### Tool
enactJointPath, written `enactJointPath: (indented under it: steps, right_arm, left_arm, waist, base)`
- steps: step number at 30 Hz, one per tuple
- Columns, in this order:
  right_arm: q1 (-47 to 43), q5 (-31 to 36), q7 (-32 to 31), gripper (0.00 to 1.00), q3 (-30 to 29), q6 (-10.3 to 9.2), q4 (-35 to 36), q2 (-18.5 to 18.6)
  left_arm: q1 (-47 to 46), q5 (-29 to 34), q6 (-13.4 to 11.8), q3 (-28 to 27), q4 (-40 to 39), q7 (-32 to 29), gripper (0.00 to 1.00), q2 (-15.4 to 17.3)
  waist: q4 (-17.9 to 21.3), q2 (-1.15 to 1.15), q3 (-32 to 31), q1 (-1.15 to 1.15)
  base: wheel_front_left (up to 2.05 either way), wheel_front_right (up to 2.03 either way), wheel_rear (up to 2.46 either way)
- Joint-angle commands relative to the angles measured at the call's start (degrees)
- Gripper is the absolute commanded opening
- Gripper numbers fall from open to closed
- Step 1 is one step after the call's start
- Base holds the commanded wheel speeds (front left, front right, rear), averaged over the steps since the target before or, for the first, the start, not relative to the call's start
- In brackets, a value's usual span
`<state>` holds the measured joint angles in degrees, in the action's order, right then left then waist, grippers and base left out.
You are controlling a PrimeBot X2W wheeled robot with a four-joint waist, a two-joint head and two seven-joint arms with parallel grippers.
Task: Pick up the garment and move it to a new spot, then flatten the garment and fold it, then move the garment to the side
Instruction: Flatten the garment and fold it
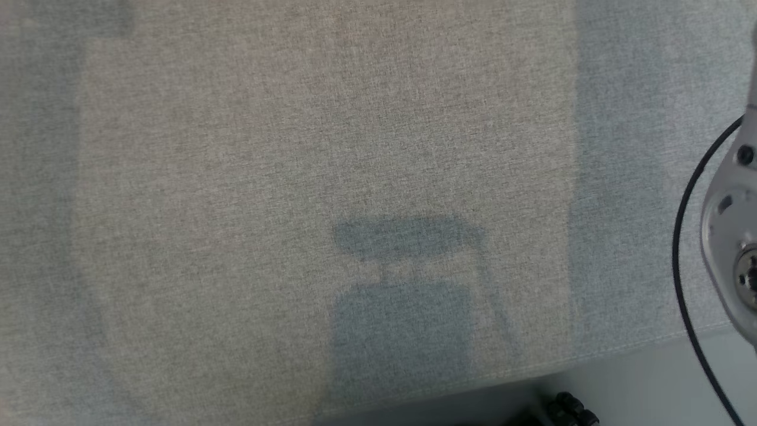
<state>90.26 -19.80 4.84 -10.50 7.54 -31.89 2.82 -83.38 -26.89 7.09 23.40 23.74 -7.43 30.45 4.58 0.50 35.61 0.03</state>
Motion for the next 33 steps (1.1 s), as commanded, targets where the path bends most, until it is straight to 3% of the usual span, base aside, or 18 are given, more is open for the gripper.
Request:
enactJointPath:
  steps: [1, 6, 10, 20, 28, 33]
  right_arm:
    - [-2.07, -0.97, 1.05, 0.00, 1.48, -0.10, -1.33, 0.25]
    - [-16.88, -5.83, 5.97, 0.00, 10.55, -0.10, -6.07, 0.99]
    - [-27.91, -10.58, 7.50, 0.00, 15.01, -0.10, -7.21, 3.10]
    - [-43.40, -20.54, 9.38, 0.00, 17.02, -0.19, -3.13, 11.03]
    - [-51.65, -24.80, 7.57, 0.00, 18.50, -0.16, 4.27, 12.99]
    - [-56.69, -26.18, 6.03, 0.00, 17.86, -0.15, 8.59, 13.83]
  left_arm:
    - [-0.01, 1.88, -0.11, 0.80, 2.51, 2.96, 0.00, -0.47]
    - [9.87, 7.01, 0.07, 6.40, 14.75, 16.74, 0.00, -1.42]
    - [18.83, 7.31, -0.24, 8.74, 20.87, 21.09, 0.00, -2.19]
    - [32.31, 7.72, -0.27, 10.27, 22.32, 22.14, 0.00, -4.75]
    - [40.43, 4.87, 0.31, 12.65, 19.91, 21.86, 0.00, -7.08]
    - [44.62, 1.72, 0.52, 14.00, 16.49, 20.21, 0.00, -6.78]
  waist:
    - [0.86, -0.50, 5.00, -0.03]
    - [1.92, -0.50, 3.79, -0.03]
    - [2.16, -0.50, 3.00, -0.03]
    - [0.25, -0.50, -1.03, -0.03]
    - [-0.10, -0.50, -7.29, -0.03]
    - [0.18, -0.50, -10.90, -0.03]
  base:
    - [0.00, 0.00, 0.00]
    - [0.00, 0.00, 0.00]
    - [0.00, 0.00, 0.00]
    - [0.00, 0.00, 0.00]
    - [0.00, 0.00, 0.00]
    - [0.00, 0.00, 0.00]
